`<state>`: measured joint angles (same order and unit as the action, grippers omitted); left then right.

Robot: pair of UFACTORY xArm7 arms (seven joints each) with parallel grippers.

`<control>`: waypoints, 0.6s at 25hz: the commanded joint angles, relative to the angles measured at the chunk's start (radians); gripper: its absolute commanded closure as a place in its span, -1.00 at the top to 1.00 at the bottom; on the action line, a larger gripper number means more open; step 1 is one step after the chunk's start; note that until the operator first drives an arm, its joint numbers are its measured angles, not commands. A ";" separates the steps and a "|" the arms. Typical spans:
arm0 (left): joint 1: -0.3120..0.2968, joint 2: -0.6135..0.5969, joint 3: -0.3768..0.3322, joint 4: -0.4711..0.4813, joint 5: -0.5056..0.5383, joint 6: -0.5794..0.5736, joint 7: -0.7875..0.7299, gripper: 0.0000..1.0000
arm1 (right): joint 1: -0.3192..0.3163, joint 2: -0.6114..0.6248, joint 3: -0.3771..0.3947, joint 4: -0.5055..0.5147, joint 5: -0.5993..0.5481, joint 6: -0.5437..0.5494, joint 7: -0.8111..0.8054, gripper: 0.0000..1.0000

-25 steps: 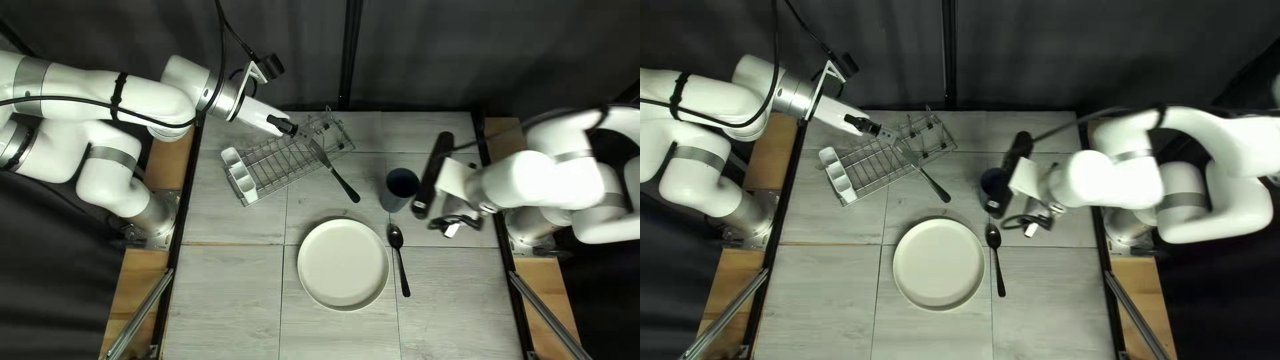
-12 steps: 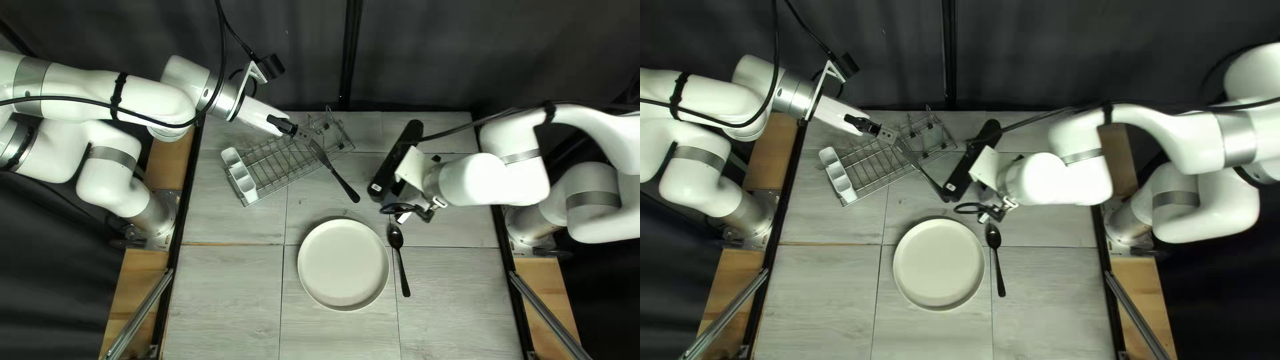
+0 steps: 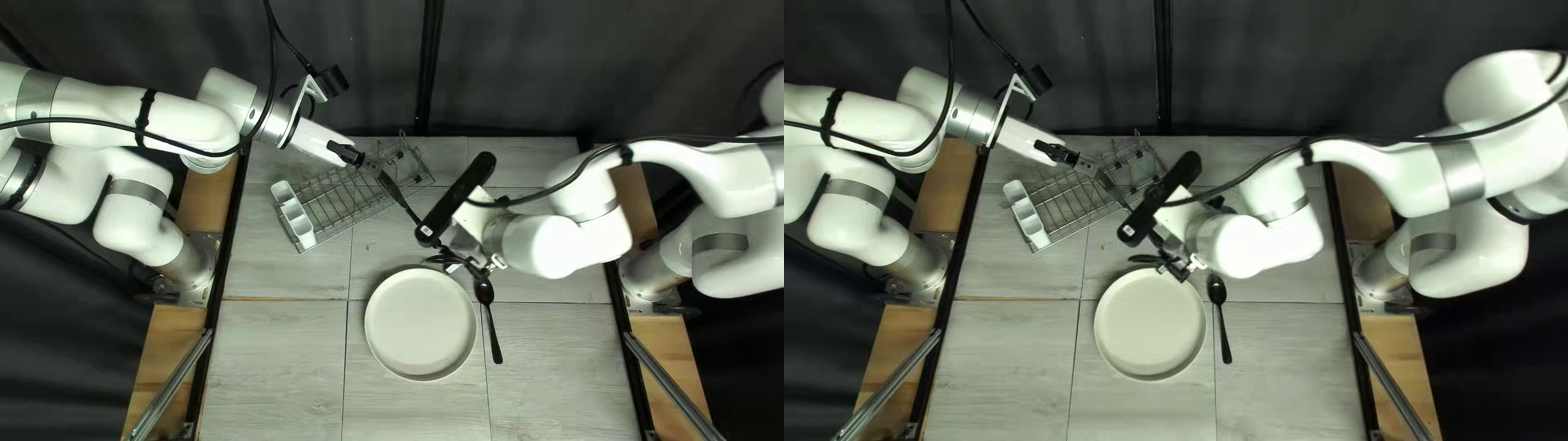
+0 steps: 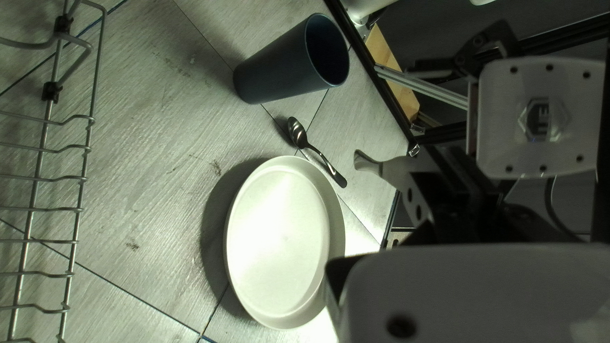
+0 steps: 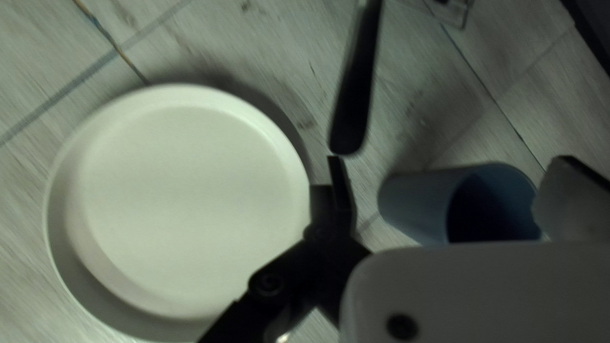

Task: Pick up and place plate onto table. Place down one fork to the left of the plate. Place spoon and knife to the right of the plate. Place cup above the knife and spoon

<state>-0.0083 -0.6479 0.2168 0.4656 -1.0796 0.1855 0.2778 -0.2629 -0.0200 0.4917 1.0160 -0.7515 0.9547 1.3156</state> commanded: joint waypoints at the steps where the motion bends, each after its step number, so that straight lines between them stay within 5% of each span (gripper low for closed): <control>1: 0.000 0.000 0.000 0.000 0.000 0.000 0.000 -1.00 | 0.007 0.047 0.005 0.025 -0.064 0.010 0.057 1.00; 15: 0.000 0.000 0.000 0.000 0.000 0.000 0.000 -1.00 | 0.007 0.123 -0.006 0.065 -0.128 0.013 0.101 1.00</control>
<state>-0.0083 -0.6479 0.2168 0.4656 -1.0796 0.1855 0.2778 -0.2528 0.1012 0.4889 1.0812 -0.8797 0.9723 1.4183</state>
